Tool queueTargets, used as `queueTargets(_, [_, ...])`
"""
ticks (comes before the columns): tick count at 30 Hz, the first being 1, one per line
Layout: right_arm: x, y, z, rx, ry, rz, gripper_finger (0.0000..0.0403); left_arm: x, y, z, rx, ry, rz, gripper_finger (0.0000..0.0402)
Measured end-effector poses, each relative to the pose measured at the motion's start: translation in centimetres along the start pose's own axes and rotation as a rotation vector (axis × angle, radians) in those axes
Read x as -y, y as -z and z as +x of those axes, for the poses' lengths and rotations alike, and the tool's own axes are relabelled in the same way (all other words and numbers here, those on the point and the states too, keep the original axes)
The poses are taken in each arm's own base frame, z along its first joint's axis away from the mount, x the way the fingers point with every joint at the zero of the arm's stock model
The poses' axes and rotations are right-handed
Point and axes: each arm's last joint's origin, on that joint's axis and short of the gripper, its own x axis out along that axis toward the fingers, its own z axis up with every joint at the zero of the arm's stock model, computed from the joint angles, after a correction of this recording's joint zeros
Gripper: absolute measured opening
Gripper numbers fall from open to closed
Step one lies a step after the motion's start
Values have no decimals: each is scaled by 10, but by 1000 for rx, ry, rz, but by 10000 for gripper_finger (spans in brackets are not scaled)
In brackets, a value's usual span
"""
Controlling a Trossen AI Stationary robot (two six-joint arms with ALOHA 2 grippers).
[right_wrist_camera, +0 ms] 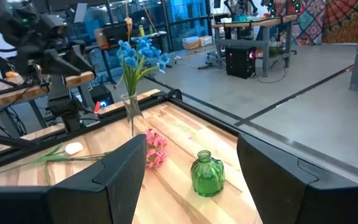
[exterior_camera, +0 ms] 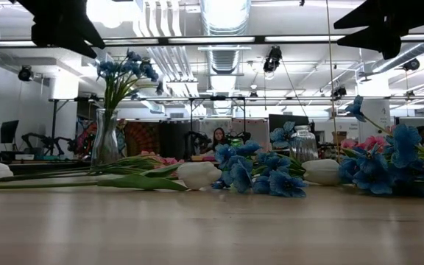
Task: Sort flowers into vase by color
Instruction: Put the top left pink flowers into the green vase
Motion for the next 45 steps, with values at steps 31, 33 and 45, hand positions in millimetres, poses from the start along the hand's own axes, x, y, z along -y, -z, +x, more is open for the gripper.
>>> queueTargets(31, [-1,0,0,-9,-25,105,242,89,95,107,-641,-321,64,201])
queueTargets(33, [-1,0,0,-9,-26,105,242,88,98,113,-654,-346,73,201])
queueTargets(45, [-1,0,0,-9,-25,104,242,87,107,132,-680,-407,92,200])
